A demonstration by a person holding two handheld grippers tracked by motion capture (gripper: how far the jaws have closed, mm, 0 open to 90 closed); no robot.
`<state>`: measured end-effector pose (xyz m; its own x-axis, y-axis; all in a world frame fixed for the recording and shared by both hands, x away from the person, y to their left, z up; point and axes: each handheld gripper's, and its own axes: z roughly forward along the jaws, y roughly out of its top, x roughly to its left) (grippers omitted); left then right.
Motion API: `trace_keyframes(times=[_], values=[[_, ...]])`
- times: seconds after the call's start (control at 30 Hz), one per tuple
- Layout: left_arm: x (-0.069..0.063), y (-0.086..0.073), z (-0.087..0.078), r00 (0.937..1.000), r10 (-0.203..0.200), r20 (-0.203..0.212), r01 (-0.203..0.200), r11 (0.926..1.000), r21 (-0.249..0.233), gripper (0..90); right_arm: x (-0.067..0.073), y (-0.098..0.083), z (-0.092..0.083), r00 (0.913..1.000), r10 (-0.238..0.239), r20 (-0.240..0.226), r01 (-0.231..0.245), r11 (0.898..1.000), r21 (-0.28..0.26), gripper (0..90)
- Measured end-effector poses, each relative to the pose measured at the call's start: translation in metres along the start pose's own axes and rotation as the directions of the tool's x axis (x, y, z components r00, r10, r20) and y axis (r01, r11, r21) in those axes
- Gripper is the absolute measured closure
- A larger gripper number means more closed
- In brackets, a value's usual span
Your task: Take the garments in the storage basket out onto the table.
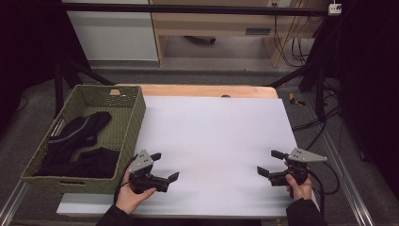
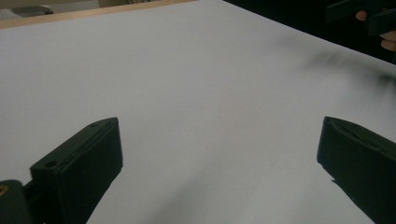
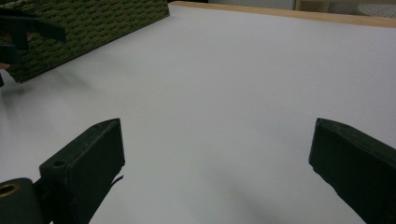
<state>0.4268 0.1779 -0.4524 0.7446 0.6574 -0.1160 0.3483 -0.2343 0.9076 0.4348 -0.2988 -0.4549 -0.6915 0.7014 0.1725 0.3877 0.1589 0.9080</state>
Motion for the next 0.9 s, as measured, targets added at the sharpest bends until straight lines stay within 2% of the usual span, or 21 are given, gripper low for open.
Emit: trace_keyframes(times=[0.13, 0.27, 0.57, 0.9], values=[[-0.001, 0.005, -0.003, 0.9999, 0.008, -0.014, -0.008, 1.0000, 0.001, 0.0, 0.000, 0.000, 0.001, 1.0000, 0.000, -0.002, 0.000, 1.000, 0.003, 3.7], [-0.002, 0.010, -0.006, 0.9990, -0.007, -0.044, 0.007, 0.9999, 0.012, 0.0, 0.000, 0.000, 0.000, 1.0000, -0.002, 0.000, 0.002, 1.000, 0.004, 3.7], [-0.008, 0.023, -0.016, 0.9981, -0.001, -0.061, 0.001, 1.0000, 0.010, 0.0, 0.000, 0.000, 0.000, 1.0000, -0.003, 0.002, 0.003, 1.000, 0.007, 3.6], [-0.008, 0.043, -0.041, 0.9939, 0.006, -0.110, -0.006, 1.0000, -0.007, 0.0, 0.000, 0.000, 0.000, 1.0000, -0.001, 0.004, 0.001, 1.000, 0.006, 3.5]])
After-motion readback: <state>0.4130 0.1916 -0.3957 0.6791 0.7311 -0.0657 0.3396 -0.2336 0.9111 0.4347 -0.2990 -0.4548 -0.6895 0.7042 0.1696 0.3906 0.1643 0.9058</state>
